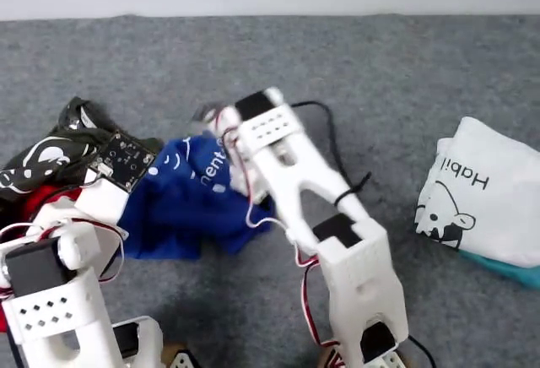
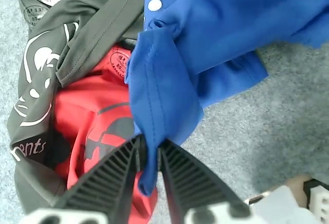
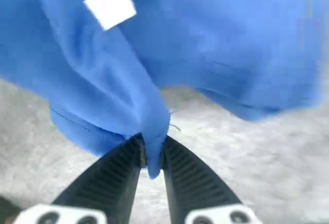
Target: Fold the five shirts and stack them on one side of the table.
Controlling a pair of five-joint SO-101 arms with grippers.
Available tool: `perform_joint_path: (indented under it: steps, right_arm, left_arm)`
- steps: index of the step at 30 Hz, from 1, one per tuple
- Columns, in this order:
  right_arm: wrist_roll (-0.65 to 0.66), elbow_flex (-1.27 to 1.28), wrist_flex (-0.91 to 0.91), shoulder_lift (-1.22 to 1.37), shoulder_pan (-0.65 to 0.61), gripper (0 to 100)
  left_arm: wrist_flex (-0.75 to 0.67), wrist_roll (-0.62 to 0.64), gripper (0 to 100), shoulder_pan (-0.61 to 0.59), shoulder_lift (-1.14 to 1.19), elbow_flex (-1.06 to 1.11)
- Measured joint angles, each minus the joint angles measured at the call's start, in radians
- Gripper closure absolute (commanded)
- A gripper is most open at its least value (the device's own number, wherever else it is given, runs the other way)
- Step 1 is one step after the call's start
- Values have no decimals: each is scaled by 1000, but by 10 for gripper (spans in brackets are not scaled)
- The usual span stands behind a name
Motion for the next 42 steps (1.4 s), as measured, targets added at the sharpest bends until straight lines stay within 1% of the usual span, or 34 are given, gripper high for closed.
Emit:
perform_joint_path:
  steps: [2,4,8,12,14,18,24,29,34,38,42]
  right_arm:
    - [-2,-17,0,-74,34,988]
    - [0,-26,0,-166,66,989]
    - [0,-26,0,-371,120,989]
    - [0,-26,0,-569,164,989]
    - [0,-26,0,-654,186,989]
    - [5,-26,0,-764,221,989]
    - [6,-26,-9,-891,290,989]
    - [9,-26,-43,-974,359,989]
    - [9,-26,-92,-993,417,989]
    - [37,-26,-140,-993,425,989]
    - [52,-114,-149,-994,425,989]
  left_arm:
    - [-8,15,995,0,0,-29]
    - [-46,55,995,0,0,-52]
    - [-133,195,995,6,0,-60]
    - [-167,321,995,6,0,-75]
    - [-175,350,995,6,2,-110]
    - [-219,368,995,6,2,-210]
    - [-316,368,995,6,2,-333]
    - [-442,364,995,6,0,-417]
    - [-586,222,995,11,0,-425]
    - [-666,115,995,75,0,-425]
    - [-750,84,995,143,2,-453]
